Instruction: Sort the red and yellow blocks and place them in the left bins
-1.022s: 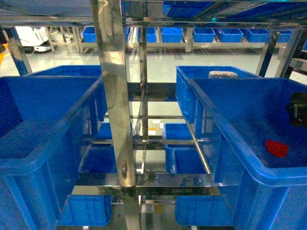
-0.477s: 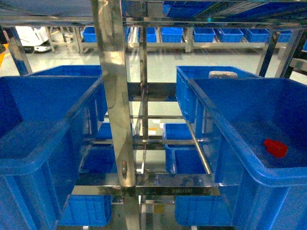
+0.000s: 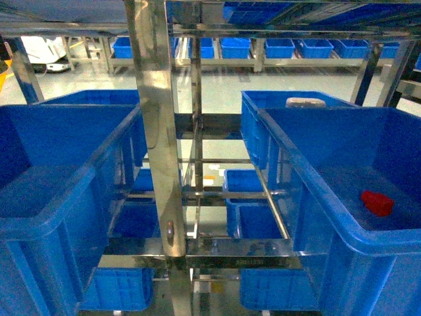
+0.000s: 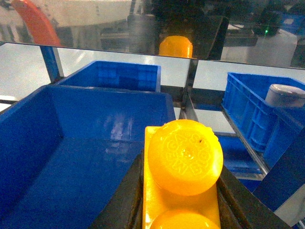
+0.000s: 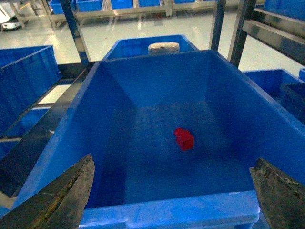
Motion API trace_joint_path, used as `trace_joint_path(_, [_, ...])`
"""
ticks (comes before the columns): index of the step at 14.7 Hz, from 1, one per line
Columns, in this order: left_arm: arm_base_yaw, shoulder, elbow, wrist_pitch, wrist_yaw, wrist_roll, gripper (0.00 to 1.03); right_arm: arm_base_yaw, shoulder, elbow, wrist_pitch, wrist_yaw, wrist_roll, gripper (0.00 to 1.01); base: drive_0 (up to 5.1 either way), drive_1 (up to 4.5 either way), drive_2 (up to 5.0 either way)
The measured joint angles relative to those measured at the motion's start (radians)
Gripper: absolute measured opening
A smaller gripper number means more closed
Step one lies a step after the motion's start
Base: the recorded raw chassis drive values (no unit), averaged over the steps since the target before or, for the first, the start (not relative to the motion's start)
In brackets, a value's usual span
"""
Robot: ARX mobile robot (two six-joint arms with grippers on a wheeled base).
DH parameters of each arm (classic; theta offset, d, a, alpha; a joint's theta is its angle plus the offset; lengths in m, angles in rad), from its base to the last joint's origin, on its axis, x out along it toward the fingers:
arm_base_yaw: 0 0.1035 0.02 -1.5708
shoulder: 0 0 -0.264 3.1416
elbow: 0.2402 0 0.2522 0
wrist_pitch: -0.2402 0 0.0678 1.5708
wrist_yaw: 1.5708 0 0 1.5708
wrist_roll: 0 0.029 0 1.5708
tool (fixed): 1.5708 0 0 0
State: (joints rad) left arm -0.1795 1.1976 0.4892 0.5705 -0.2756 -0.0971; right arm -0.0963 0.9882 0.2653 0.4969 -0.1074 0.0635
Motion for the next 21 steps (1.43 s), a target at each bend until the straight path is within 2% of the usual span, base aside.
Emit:
trace_joint_path(2, [0.000, 0.000, 0.000, 0.000, 0.000, 0.000, 0.27, 0.010, -0.076, -0.014, 0.000, 0.028, 0.000, 0.98, 0.0, 0.00, 0.0])
trace_joint_path(7, [0.010, -0.010, -0.002, -0.028, 0.008, -0.003, 0.27, 0.010, -0.068, -0.013, -0.008, 0.030, 0.000, 0.98, 0.0, 0.00, 0.0])
trace_joint_path(11, [0.076, -0.002, -0.024, -0.023, 0.044, -0.010, 0.27, 0.010, -0.067, -0.013, -0.007, 0.030, 0.000, 0.98, 0.0, 0.00, 0.0])
trace_joint_path(16, [0.108, 0.056, -0.020, -0.016, 0.077, -0.018, 0.27, 0.010, -0.067, -0.013, -0.007, 0.030, 0.000, 0.98, 0.0, 0.00, 0.0])
trace_joint_path(20, [0.193, 0.292, 0.063, 0.049, 0.126, -0.032, 0.27, 0.010, -0.067, -0.013, -0.007, 0.030, 0.000, 0.98, 0.0, 0.00, 0.0])
trace_joint_path(21, [0.229, 0.378, 0.113, 0.054, 0.145, -0.035, 0.27, 0.010, -0.067, -0.013, -0.007, 0.030, 0.000, 0.98, 0.0, 0.00, 0.0])
